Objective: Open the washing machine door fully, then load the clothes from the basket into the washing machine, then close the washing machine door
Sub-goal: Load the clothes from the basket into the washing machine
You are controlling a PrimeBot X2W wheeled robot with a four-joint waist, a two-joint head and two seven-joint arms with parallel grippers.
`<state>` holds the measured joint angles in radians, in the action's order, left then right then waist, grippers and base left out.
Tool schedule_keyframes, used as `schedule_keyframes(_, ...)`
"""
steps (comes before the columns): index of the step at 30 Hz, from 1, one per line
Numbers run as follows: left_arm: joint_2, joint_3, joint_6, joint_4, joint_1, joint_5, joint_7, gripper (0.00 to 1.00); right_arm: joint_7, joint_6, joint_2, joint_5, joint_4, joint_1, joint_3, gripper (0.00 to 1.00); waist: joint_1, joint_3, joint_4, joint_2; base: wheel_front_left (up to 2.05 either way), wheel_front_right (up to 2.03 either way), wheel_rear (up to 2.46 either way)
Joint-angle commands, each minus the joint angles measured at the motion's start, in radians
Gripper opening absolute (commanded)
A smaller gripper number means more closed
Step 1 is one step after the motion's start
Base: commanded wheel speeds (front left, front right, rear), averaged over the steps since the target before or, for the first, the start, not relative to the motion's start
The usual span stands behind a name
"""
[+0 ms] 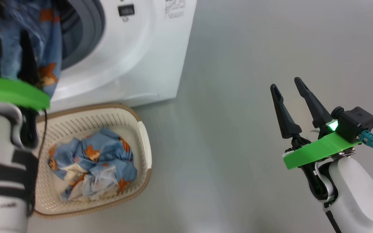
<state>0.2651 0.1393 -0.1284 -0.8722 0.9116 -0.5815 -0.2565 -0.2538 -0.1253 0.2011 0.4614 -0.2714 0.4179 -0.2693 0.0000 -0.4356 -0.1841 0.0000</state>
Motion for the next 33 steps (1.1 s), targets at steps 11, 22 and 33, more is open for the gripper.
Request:
schedule_keyframes(11, 0.026, -0.029, -0.002, 0.196, -0.258, 0.038, -0.005, 1.0, -0.008, -0.005, 0.026, 0.041, -0.007, -0.069, -0.019, 1.0, 0.0, 0.193, 0.053, 0.0, 0.0, 0.0, 0.0)
schedule_keyframes(22, -0.023, -0.072, -0.002, 0.358, -0.491, 0.076, -0.005, 1.0, -0.008, -0.005, 0.041, 0.024, -0.022, -0.137, 0.01, 1.0, 0.0, 0.312, 0.108, 0.0, 0.0, 0.0, 0.0)
schedule_keyframes(33, -0.062, -0.101, -0.002, 0.448, -0.608, 0.098, -0.005, 1.0, -0.008, -0.005, 0.054, 0.025, -0.015, -0.179, 0.044, 1.0, 0.0, 0.352, 0.157, 0.0, 0.0, 0.0, 0.0)
